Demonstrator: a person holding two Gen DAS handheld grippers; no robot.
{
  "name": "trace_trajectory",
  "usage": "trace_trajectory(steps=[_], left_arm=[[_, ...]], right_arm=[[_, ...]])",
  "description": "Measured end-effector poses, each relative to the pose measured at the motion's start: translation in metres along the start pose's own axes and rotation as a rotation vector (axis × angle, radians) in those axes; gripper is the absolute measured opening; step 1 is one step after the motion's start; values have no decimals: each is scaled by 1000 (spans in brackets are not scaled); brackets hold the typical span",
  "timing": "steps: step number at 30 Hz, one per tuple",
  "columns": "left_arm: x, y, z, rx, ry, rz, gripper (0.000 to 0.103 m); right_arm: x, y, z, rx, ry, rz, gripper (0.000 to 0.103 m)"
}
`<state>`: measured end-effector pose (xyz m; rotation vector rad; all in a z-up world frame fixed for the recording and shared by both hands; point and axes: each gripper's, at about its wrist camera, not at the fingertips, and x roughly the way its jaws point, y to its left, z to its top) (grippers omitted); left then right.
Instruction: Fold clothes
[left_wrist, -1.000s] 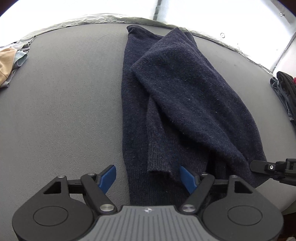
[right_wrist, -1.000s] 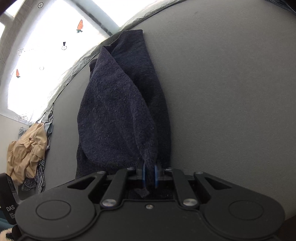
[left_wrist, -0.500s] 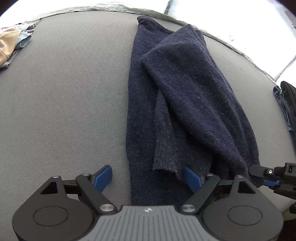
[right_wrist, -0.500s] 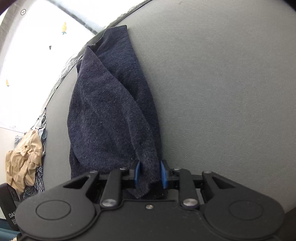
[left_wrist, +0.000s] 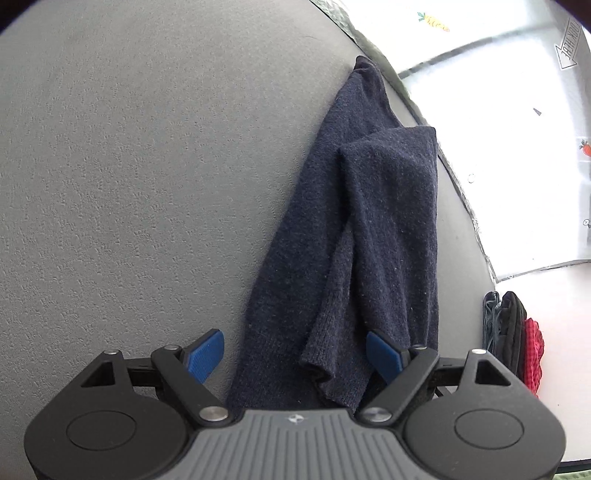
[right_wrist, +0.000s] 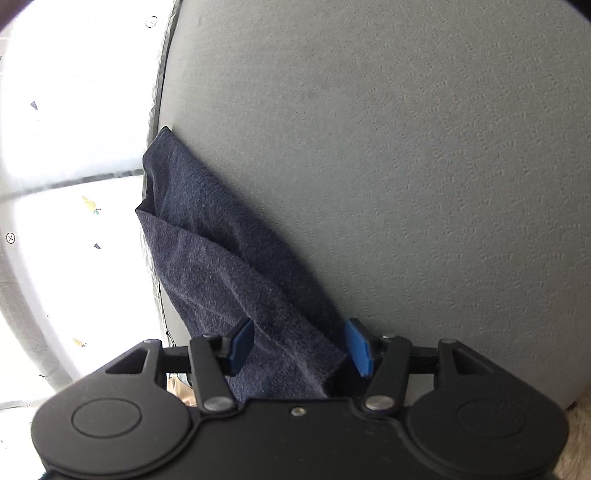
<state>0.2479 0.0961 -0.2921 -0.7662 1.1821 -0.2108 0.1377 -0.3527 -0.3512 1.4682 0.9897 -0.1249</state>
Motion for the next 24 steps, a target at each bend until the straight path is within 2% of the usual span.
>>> trace_trajectory(steps=[2, 4, 6, 8, 10, 12, 14, 17, 18, 20, 21, 22, 23, 24], left_arm=[[2, -4, -1, 21, 3, 5, 86], [4, -8, -2, 43, 5, 9, 92], [6, -12, -3, 64, 8, 14, 95], [9, -15, -3, 77, 10, 18, 98], [10, -16, -3, 85, 12, 13, 98], [13, -14, -3, 67, 27, -31, 97], [16, -13, -3, 39, 40, -55, 97], [19, -21, -4, 72, 47, -37, 97], [20, -24, -5, 83, 48, -33, 94], [26, -26, -6, 90, 68, -38, 75], [28, -26, -6, 93, 80, -41, 52], [31, -27, -7, 95, 91, -45, 37], [34, -28, -8, 103, 93, -39, 37], [35, -30, -9, 120, 87, -33, 37]], right_arm=[[1, 1, 2, 5, -7, -5, 60], [5, 1, 4, 2, -4, -13, 61], [7, 0, 5, 14, -2, 2, 70], [9, 1, 7, 20, 6, 20, 72], [13, 1, 7, 17, 21, 35, 71], [20, 0, 6, 19, 40, 48, 64], [22, 2, 6, 5, 46, 52, 64], [26, 5, 7, -14, 51, 59, 68], [28, 7, 7, -29, 56, 60, 69], [34, 13, 7, -70, 72, 58, 69], [37, 16, 6, -95, 90, 54, 68], [41, 19, 5, -124, 113, 48, 62], [47, 20, 3, -146, 136, 34, 45], [50, 21, 2, -166, 144, 24, 38]])
